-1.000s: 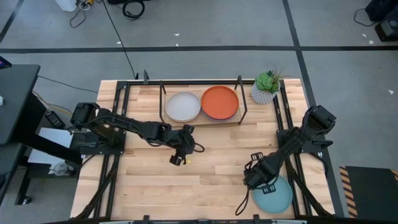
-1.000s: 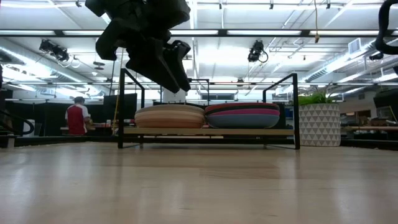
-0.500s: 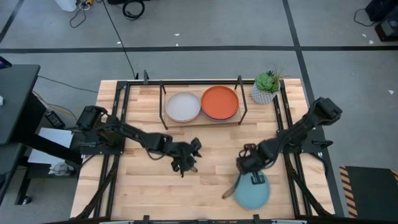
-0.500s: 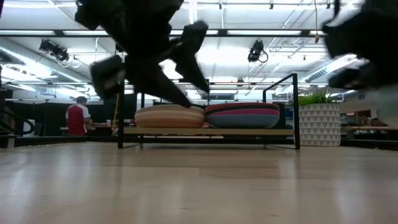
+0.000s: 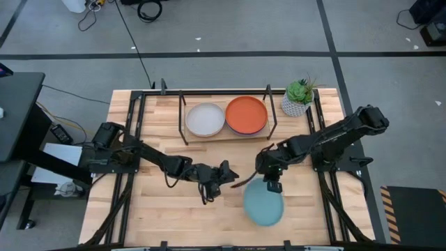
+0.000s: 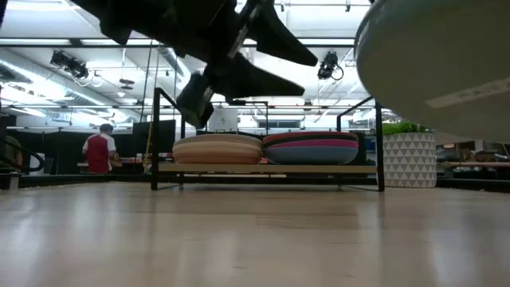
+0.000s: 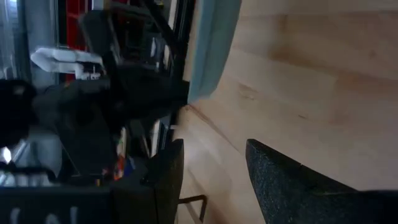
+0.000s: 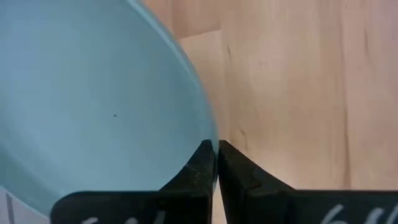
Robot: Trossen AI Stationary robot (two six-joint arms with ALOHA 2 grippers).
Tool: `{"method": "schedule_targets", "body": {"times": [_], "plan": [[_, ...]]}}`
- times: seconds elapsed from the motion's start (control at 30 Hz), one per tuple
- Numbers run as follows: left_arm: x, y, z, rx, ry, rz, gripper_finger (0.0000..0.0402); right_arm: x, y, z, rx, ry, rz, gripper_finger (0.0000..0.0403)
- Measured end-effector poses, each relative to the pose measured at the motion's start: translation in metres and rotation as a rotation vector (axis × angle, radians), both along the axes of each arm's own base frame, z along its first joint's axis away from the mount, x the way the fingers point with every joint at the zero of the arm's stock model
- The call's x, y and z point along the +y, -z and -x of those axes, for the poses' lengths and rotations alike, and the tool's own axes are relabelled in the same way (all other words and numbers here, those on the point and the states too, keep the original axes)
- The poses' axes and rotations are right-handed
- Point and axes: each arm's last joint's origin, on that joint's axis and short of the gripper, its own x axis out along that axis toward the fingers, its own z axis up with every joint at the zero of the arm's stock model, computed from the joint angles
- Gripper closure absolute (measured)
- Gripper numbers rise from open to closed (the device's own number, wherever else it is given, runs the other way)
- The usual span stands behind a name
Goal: Place and stack plates onto a shelf
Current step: Stack the light blue plate on top of the gray plate on the shelf
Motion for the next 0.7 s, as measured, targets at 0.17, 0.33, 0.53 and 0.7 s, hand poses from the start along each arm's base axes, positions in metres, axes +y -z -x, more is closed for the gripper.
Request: {"method": "schedule_targets", "body": {"times": [0.17,0.33,0.53,0.7], "plan": [[-0.002,0.013,-0.007,-0.04,0.04,-0.094,0.0221,-0.01,0.003,-0.003,0.01,0.007,0.008,0.0387],[-0.004,0.022,-0.015,-0.116,0.058,-0.141,0.0221,-0.017,0.004,-0.006,0.003,0.003,-0.003,0.0387],[0.0,0.025,-0.018,-0.125,0.118,-0.167,0.0221,-0.025,0.004,-0.007,-0.003,0.012,0.001,0.0387],[0.006,0.024,-0.02,-0.133,0.182,-0.17,0.0221,-0.034,0.004,-0.008,-0.008,0.023,-0.005,0.0387]]}}
